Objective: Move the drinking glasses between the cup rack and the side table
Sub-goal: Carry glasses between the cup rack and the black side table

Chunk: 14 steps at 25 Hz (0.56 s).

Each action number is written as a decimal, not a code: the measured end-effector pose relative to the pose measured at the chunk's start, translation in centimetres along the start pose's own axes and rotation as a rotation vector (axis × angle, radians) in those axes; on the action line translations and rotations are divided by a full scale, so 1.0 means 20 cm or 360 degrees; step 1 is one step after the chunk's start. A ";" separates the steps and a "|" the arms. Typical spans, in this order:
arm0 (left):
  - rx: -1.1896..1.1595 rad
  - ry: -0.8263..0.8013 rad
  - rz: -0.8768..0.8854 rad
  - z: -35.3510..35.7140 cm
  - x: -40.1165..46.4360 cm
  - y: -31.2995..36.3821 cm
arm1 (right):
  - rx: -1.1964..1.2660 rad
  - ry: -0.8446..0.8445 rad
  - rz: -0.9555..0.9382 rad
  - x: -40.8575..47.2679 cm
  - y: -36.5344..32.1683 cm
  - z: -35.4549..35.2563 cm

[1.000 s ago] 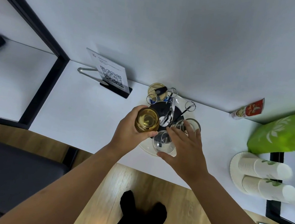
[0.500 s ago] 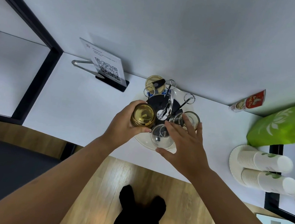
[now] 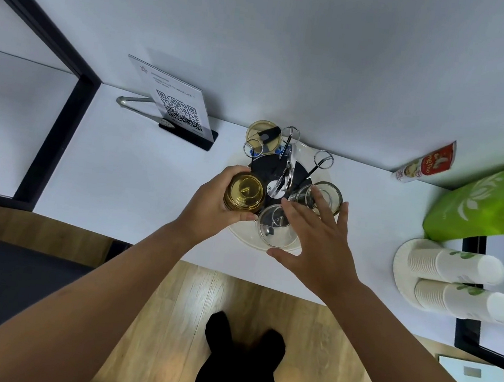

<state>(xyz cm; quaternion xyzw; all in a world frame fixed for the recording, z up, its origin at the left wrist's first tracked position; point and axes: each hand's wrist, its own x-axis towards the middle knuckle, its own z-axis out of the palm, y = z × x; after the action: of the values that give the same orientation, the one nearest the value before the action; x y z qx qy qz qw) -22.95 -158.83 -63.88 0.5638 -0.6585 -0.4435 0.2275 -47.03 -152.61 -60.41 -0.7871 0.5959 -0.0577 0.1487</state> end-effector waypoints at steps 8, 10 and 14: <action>0.0050 -0.0042 -0.0003 0.01 0.02 0.02 | -0.0046 0.0053 0.0000 0.00 -0.01 0.03; 0.0051 -0.0080 -0.0011 0.00 0.02 0.02 | -0.0041 0.0077 0.0000 0.00 -0.01 0.03; 0.0072 -0.0098 -0.0027 -0.02 0.02 0.03 | -0.0022 0.0103 -0.0018 0.00 -0.02 0.02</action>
<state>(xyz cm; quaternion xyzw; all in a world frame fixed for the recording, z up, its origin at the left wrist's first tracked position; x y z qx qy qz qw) -23.09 -159.41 -63.34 0.5605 -0.6702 -0.4475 0.1907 -46.61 -152.36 -60.75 -0.7891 0.5964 -0.0797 0.1237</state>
